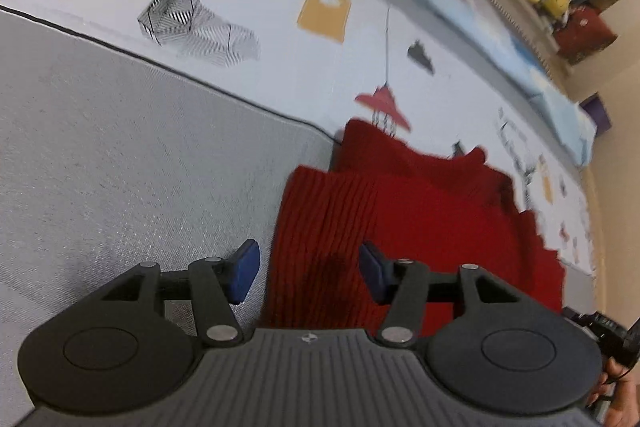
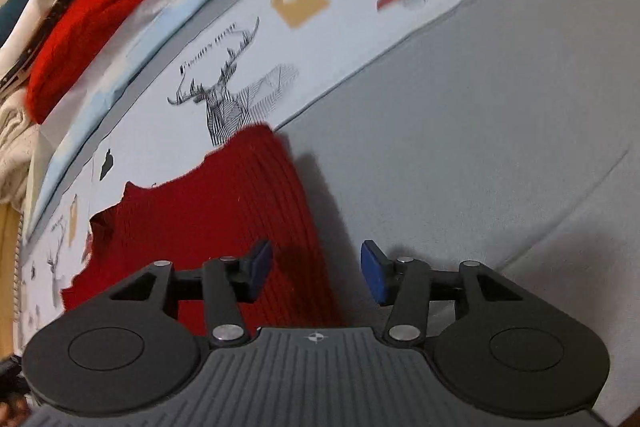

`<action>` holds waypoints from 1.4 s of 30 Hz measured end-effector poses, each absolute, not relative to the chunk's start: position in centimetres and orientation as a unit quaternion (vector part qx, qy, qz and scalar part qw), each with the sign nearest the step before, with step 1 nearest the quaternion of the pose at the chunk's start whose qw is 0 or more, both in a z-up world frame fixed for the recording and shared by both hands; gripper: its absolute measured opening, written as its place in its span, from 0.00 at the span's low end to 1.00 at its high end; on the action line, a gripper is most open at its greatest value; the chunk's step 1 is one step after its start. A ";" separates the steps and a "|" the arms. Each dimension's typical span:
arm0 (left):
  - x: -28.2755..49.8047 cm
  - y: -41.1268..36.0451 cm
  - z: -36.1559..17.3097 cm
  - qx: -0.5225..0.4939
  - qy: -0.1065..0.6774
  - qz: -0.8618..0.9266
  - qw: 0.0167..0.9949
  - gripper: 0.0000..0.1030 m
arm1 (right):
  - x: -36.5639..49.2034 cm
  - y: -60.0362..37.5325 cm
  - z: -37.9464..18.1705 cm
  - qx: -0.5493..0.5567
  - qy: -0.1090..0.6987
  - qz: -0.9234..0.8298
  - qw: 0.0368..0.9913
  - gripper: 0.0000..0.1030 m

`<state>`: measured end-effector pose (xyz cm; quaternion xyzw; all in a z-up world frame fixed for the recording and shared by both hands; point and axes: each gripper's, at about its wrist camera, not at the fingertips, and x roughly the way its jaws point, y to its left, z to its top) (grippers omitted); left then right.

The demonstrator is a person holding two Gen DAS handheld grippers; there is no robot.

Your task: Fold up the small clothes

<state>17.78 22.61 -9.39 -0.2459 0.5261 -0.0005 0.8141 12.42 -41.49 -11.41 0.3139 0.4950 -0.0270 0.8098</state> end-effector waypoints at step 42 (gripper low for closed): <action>13.9 19.2 -8.3 -0.135 0.570 -0.084 0.806 0.52 | 10.2 -38.5 -9.3 0.217 0.531 -0.013 0.819 0.44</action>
